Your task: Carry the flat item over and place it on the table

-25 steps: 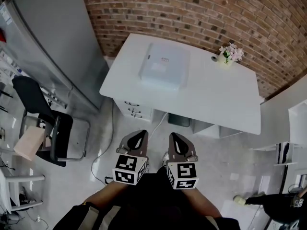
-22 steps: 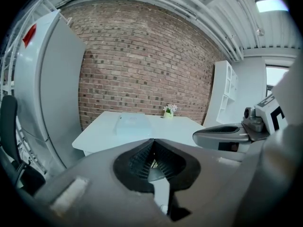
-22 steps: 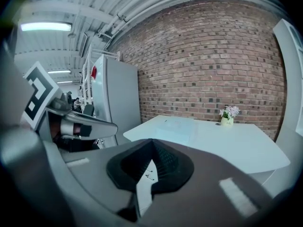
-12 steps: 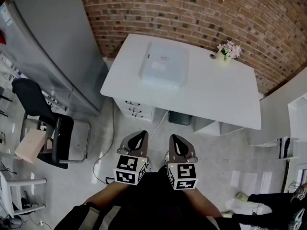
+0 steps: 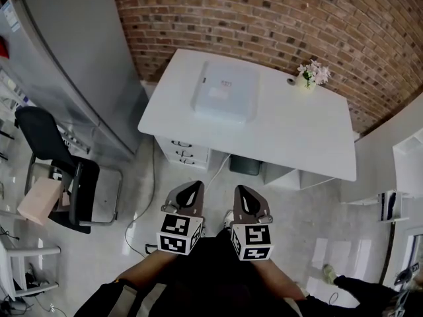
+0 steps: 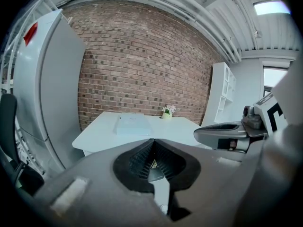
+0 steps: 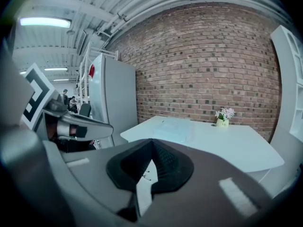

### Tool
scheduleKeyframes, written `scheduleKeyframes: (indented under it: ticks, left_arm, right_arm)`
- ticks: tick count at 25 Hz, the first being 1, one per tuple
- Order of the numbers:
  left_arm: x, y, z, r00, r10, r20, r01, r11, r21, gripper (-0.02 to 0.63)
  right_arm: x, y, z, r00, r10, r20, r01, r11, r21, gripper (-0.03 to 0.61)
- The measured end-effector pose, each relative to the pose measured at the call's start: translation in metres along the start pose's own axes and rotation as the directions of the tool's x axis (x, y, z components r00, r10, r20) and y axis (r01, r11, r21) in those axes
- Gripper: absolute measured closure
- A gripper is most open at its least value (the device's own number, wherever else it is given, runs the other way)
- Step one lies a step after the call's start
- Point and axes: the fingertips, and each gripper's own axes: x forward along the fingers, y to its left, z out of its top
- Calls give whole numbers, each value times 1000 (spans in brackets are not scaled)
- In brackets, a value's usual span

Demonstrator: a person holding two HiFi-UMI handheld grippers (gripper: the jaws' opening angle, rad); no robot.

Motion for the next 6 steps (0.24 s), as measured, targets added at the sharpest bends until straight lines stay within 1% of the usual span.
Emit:
scheduleKeyframes:
  ticks: [6]
  left_arm:
    - [0,-3,1,1000,-2,4,2,1000,3,609]
  right_arm:
    - [-2,-2,1,1000,-5,1,5,1000,2,578]
